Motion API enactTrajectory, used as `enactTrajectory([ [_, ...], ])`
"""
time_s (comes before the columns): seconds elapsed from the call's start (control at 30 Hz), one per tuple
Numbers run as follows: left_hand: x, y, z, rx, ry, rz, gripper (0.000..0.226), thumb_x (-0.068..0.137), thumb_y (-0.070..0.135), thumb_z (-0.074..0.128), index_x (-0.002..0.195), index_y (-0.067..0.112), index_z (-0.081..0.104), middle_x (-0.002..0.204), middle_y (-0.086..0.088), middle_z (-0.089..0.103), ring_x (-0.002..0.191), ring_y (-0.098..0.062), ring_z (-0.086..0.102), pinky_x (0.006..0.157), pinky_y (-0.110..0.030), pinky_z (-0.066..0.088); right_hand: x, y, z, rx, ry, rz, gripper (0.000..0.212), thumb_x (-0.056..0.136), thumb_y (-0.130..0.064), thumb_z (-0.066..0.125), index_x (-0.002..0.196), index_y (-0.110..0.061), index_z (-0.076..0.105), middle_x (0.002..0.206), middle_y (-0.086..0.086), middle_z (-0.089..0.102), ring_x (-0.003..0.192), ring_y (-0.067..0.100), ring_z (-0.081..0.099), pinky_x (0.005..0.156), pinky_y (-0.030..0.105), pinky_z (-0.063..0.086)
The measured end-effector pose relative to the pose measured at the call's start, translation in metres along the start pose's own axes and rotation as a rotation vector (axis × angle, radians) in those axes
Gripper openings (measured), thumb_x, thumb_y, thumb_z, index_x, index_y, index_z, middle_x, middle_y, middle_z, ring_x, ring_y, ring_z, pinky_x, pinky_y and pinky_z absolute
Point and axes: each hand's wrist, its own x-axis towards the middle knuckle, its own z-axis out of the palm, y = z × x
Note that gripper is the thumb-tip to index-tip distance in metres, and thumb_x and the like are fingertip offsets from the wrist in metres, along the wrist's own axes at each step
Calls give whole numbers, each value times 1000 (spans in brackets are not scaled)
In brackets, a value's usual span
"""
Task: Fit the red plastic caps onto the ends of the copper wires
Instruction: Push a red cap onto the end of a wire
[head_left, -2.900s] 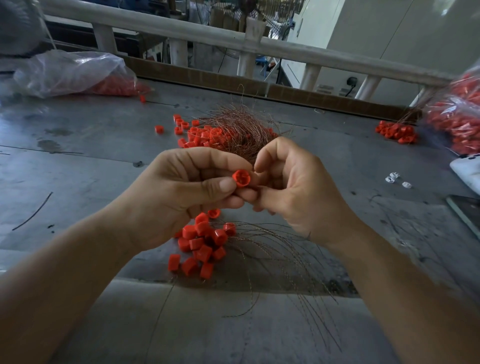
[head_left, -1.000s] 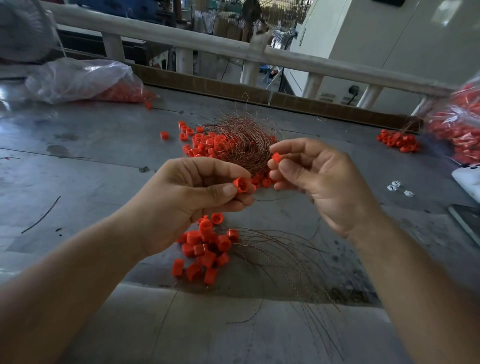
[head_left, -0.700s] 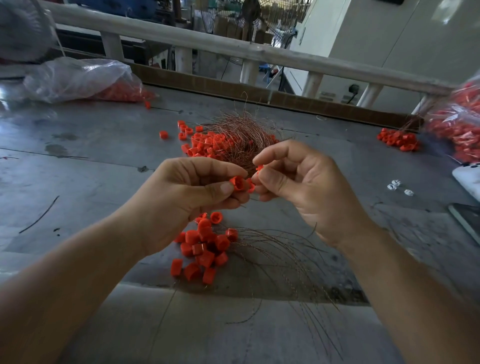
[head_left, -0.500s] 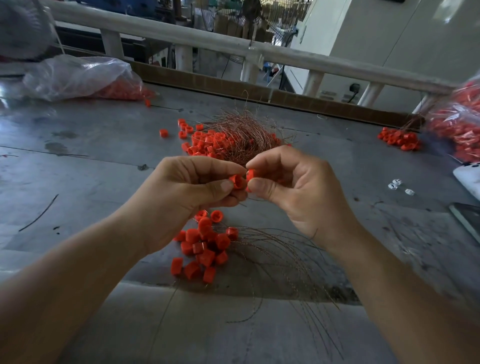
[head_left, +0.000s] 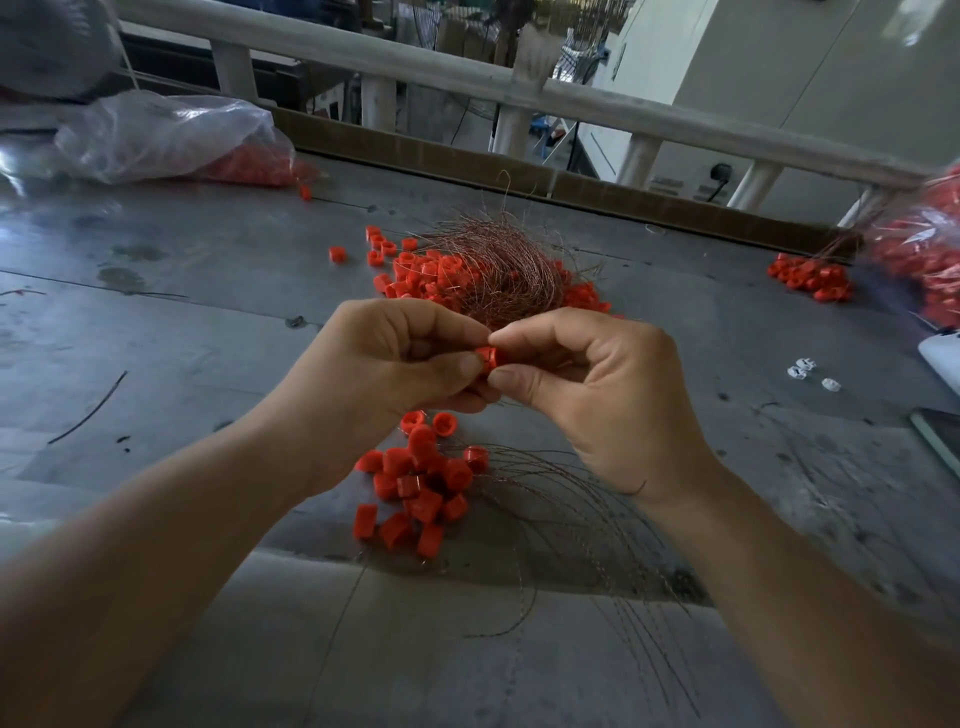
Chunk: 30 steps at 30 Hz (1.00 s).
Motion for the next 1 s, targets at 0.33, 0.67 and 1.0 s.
enactTrajectory([
  [0.33, -1, 1, 1, -19, -26, -56, 15, 59, 12, 62, 72, 14, 69, 67, -10, 71, 62, -16, 70, 55, -17, 53, -2, -2, -2, -10, -2, 1, 17, 68, -8, 76, 84, -11, 71, 78, -11, 67, 71, 1, 65, 66, 14, 51],
  [0.67, -4, 1, 1, -84, -43, -117, 19, 60, 12, 60, 75, 8, 71, 66, -10, 70, 60, -15, 69, 53, -17, 53, -5, -2, -1, -3, 9, -16, 16, 64, -19, 75, 79, -14, 70, 74, -15, 64, 67, 1, 64, 62, 16, 52],
  [1.0, -4, 2, -1, -113, -134, -121, 21, 56, 18, 63, 74, 15, 75, 67, -8, 71, 62, -14, 69, 55, -17, 53, -2, -2, -2, 85, -5, -62, 13, 62, -27, 71, 73, -25, 64, 71, -13, 64, 66, 7, 64, 60, 20, 53],
])
